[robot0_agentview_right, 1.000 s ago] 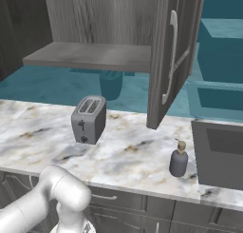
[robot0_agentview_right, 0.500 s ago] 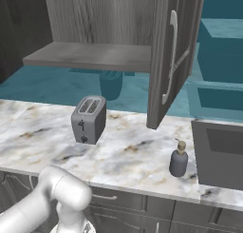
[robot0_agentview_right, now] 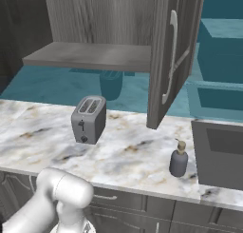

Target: Open the cabinet. Pick the soap dispenser and place it next to the sink. Then close the cabinet.

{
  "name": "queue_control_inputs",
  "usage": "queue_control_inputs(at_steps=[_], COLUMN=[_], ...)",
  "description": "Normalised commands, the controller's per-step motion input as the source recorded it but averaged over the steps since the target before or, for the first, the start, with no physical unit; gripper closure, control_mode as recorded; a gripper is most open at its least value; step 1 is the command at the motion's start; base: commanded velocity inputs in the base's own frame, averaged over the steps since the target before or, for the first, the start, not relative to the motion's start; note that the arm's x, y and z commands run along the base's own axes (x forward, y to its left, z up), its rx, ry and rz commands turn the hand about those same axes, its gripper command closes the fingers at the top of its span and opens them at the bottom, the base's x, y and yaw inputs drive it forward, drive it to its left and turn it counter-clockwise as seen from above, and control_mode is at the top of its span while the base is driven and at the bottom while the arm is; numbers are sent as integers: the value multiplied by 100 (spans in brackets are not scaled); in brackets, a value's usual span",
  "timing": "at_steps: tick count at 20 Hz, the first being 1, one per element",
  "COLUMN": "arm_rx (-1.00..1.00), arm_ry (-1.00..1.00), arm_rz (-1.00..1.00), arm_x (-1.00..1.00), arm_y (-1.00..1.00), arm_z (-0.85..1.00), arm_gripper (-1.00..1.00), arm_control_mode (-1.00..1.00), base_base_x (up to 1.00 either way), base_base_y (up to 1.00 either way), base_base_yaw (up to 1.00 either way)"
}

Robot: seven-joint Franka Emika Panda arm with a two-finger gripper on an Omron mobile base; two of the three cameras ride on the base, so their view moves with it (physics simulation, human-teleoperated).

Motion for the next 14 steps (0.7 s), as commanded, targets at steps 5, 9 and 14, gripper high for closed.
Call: queue_control_inputs(at_steps=[5,9,14], arm_rx=[0,0,0], arm_ry=[0,0,0], arm_rz=[12,15,15], arm_x=[5,0,0], arm_y=[-73,-71,-70], arm_z=[32,37,29], arm_gripper=[-100,-100,-100], arm_control_mode=[-100,-100,-100], base_base_x=[0,0,0], base_base_y=[0,0,0], base_base_yaw=[0,0,0])
